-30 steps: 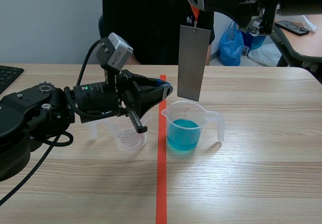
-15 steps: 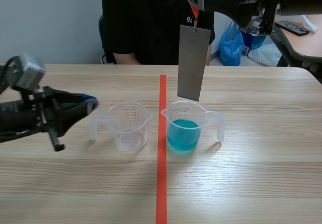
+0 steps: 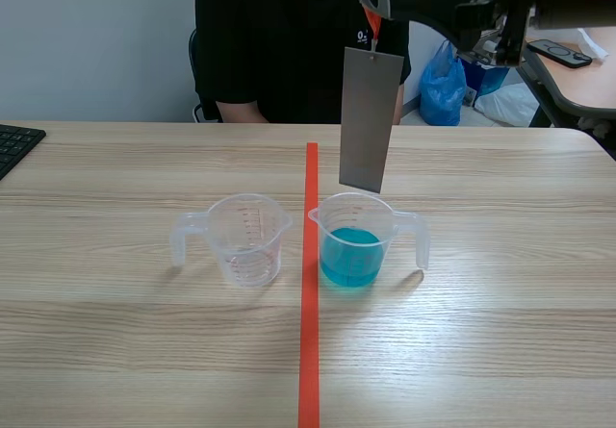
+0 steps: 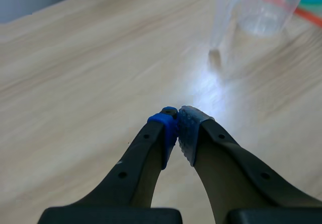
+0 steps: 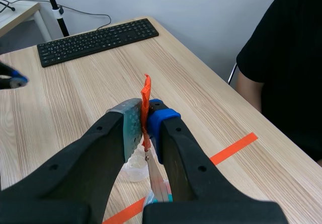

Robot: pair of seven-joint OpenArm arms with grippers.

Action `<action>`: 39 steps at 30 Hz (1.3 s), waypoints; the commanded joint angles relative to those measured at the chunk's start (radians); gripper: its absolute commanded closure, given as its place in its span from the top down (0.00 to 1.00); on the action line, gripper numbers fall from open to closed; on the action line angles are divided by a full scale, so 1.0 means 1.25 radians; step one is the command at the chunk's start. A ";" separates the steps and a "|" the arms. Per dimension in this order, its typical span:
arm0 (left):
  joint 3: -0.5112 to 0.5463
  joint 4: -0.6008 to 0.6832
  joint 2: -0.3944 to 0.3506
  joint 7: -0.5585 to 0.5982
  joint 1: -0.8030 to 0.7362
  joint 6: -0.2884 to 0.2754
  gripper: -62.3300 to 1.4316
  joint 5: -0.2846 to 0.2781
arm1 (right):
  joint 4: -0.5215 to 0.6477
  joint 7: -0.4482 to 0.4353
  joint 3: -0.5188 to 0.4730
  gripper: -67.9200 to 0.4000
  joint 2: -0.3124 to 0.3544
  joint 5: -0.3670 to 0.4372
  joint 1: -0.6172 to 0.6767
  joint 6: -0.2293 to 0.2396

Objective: Do the redox reaction experiment.
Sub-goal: 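Raise the plate and point at it, then put the plate into the left beaker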

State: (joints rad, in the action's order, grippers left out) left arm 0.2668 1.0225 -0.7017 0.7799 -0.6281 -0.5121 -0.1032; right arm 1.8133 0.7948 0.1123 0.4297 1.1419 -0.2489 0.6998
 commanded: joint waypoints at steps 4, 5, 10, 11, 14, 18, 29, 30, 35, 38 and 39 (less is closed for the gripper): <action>0.093 0.032 0.131 0.095 -0.128 0.125 0.09 0.122 | 0.008 -0.012 -0.008 0.03 0.013 0.012 -0.013 0.000; 0.111 0.043 0.158 0.111 -0.156 0.153 0.09 0.157 | 0.008 -0.012 -0.008 0.03 0.013 0.012 -0.013 0.000; 0.172 0.112 0.289 0.187 -0.284 0.278 0.09 0.306 | 0.008 -0.011 -0.008 0.03 0.013 0.011 -0.013 0.000; 0.180 0.127 0.312 0.202 -0.306 0.294 0.09 0.330 | 0.008 -0.011 -0.008 0.03 0.013 0.011 -0.013 0.000; 0.197 0.174 0.367 0.229 -0.368 0.331 0.09 0.384 | 0.008 -0.011 -0.008 0.03 0.013 0.011 -0.013 0.000; 0.201 0.217 0.401 0.244 -0.419 0.337 0.09 0.422 | 0.008 -0.011 -0.008 0.03 0.013 0.011 -0.013 0.000; 0.201 0.220 0.392 0.237 -0.417 0.336 0.09 0.428 | 0.008 -0.011 -0.005 0.03 0.006 0.008 -0.016 0.000; 0.201 0.220 0.392 0.237 -0.417 0.336 0.09 0.428 | 0.008 -0.012 -0.005 0.03 0.006 0.008 -0.016 0.000; 0.201 0.220 0.390 0.237 -0.417 0.336 0.09 0.428 | 0.008 -0.010 0.002 0.03 -0.009 0.003 -0.029 0.000; 0.201 0.220 0.390 0.237 -0.417 0.336 0.09 0.428 | 0.008 0.000 0.017 0.03 -0.024 -0.009 -0.037 0.000; 0.201 0.220 0.390 0.237 -0.417 0.336 0.09 0.428 | 0.008 0.002 0.024 0.03 -0.031 -0.013 -0.041 0.000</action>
State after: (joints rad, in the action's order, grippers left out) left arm 0.5133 1.2957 -0.2104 1.0637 -1.1469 -0.0975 0.4416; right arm 1.8133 0.8104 0.1322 0.3988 1.1164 -0.2714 0.6998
